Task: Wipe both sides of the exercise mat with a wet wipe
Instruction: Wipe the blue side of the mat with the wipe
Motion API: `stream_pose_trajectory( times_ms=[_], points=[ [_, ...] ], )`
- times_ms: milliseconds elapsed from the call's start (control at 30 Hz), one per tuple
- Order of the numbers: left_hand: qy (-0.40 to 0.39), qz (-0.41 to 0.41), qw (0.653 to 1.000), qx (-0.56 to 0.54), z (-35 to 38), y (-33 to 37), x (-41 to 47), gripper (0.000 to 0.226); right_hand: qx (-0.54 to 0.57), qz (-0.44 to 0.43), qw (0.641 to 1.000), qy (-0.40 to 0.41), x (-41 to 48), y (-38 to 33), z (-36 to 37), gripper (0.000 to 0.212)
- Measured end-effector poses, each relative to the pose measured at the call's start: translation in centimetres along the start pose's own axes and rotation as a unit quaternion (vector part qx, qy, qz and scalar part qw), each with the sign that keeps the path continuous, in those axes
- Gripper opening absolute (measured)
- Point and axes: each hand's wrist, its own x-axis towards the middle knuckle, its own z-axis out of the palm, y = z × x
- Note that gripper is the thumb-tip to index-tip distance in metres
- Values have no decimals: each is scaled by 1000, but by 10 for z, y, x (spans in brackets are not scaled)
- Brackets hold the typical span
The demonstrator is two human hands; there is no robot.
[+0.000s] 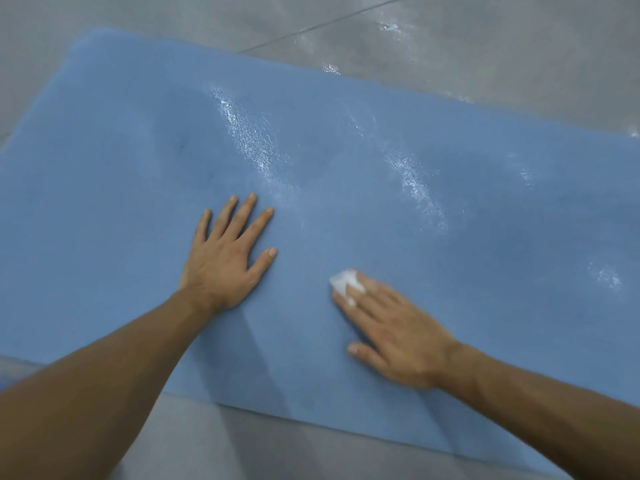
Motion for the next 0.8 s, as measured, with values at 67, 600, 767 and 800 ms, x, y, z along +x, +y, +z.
stream_pose_trajectory(
  times_ms=[67, 600, 767, 800],
  points=[
    [1, 0, 1000, -1, 0, 0, 0, 68, -13, -92, 995, -25, -10, -28, 5, 74],
    [2, -3, 1000, -12, -1, 1, -1, 65, -72, 96, 991, 56, 70, 42, -20, 73],
    [2, -2, 1000, -18, -2, 2, -1, 63, 55, 243, 966, 74, 103, 48, -27, 79],
    [3, -2, 1000, -19, -1, 1, 0, 62, 67, 233, 967, 81, 104, 42, -26, 81]
  ],
)
